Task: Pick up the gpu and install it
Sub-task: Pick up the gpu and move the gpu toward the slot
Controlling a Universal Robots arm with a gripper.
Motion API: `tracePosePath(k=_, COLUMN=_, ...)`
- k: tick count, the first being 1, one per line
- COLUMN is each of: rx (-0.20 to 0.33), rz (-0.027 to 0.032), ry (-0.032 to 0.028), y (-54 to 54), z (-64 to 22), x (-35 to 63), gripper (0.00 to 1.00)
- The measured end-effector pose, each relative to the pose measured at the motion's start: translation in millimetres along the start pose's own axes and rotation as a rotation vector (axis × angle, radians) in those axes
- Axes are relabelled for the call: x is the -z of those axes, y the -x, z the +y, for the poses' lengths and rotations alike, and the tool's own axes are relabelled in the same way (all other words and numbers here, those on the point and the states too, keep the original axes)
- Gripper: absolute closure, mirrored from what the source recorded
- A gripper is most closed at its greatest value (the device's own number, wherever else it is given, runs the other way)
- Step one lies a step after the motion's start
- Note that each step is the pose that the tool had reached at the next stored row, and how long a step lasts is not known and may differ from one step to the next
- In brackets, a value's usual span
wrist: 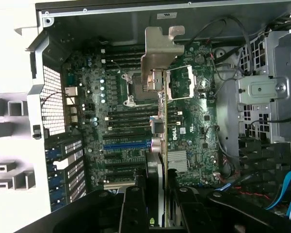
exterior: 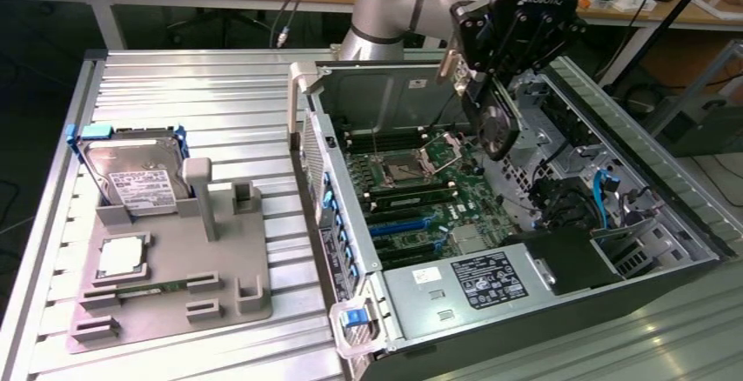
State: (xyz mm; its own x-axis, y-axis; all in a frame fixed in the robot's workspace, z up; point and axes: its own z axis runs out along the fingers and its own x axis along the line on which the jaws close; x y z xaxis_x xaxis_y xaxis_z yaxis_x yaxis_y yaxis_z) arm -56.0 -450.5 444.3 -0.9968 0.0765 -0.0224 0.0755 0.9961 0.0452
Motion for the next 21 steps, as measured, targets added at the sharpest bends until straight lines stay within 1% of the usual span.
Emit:
tracePosePath(k=8, rx=0.0, rz=0.0, ry=0.0, y=6.9, z=0.6, x=-0.2, gripper=0.73)
tracePosePath(k=21, rx=0.0, rz=0.0, ry=0.0001, y=35.1, z=2.7, x=-0.9, gripper=0.73)
